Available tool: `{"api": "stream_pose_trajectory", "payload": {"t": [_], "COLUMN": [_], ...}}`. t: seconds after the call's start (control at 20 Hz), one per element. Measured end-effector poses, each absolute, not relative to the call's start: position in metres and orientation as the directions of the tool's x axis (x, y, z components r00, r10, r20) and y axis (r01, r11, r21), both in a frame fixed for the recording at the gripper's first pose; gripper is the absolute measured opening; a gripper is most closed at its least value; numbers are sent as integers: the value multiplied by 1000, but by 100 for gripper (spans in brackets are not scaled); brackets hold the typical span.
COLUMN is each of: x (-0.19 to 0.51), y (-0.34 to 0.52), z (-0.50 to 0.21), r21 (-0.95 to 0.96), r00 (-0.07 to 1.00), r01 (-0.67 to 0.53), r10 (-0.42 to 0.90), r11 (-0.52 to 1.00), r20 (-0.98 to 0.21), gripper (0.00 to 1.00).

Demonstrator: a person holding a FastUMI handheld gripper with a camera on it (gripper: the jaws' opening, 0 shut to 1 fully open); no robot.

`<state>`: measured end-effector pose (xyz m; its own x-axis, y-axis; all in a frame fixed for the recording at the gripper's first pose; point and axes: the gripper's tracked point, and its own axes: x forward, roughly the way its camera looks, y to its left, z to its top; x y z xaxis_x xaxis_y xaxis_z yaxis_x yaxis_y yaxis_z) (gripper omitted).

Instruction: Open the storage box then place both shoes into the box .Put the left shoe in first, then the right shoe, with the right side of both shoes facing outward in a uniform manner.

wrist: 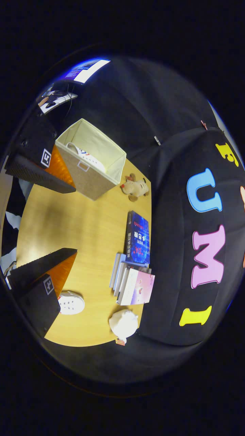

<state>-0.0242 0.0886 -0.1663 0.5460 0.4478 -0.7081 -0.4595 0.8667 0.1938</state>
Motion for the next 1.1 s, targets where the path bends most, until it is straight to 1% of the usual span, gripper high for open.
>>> {"api": "stream_pose_trajectory", "payload": {"t": [0.25,0.45,0.65,0.75,0.9,1.0,1.1], "x": [-9,2,15,15,13,14,8], "y": [6,-44,-105,-134,-160,-175,-179], "z": [-195,-213,-238,-258,-287,-309,-334], "r21": [113,85,8,7,44,29,53], "r00": [560,591,623,607,566,546,488], "r01": [-435,-392,-338,-287,-222,-207,-203], "r10": [367,321,230,188,165,141,148], "r11": [893,916,941,958,974,978,978], "r20": [-743,-740,-747,-772,-808,-826,-860], "gripper": [99,99,99,99,99,99,99]}}
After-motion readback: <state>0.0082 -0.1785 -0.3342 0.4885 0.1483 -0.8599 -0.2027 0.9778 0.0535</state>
